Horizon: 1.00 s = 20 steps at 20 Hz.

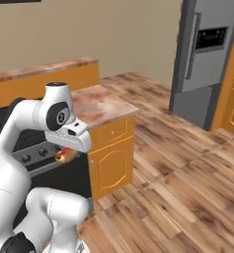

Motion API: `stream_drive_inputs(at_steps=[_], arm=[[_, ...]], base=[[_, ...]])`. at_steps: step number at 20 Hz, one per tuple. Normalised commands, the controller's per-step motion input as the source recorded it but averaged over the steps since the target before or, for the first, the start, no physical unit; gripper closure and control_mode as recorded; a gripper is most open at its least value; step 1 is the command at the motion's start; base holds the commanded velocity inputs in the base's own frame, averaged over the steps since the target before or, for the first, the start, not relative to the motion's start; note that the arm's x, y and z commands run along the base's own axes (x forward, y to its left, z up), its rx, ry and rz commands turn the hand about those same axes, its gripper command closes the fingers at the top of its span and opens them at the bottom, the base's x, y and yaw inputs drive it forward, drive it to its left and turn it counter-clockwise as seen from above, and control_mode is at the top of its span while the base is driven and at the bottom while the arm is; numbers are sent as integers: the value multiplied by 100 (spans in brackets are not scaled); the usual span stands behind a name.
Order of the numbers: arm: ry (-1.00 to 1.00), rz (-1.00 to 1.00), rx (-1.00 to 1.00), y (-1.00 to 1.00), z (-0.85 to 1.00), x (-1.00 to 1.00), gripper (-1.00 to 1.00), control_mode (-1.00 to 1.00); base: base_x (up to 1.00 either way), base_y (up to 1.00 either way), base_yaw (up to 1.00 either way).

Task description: Place the cold items (mango and squash) from the fridge in one tupperware on the dining counter. Place the warm items (kebab skewer and hot dog) in the stove area in another tupperware.

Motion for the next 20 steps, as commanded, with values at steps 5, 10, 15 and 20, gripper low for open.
stream_drive_inputs(at_steps=[5,10,15,20], arm=[[0,0,0,0,0,0,100,100],[0,0,0,0,0,0,100,100],[0,0,0,0,0,0,100,100],[0,0,0,0,0,0,100,100]], base=[[94,-96,45],[66,-100,52],[20,-99,61],[5,-100,52]])
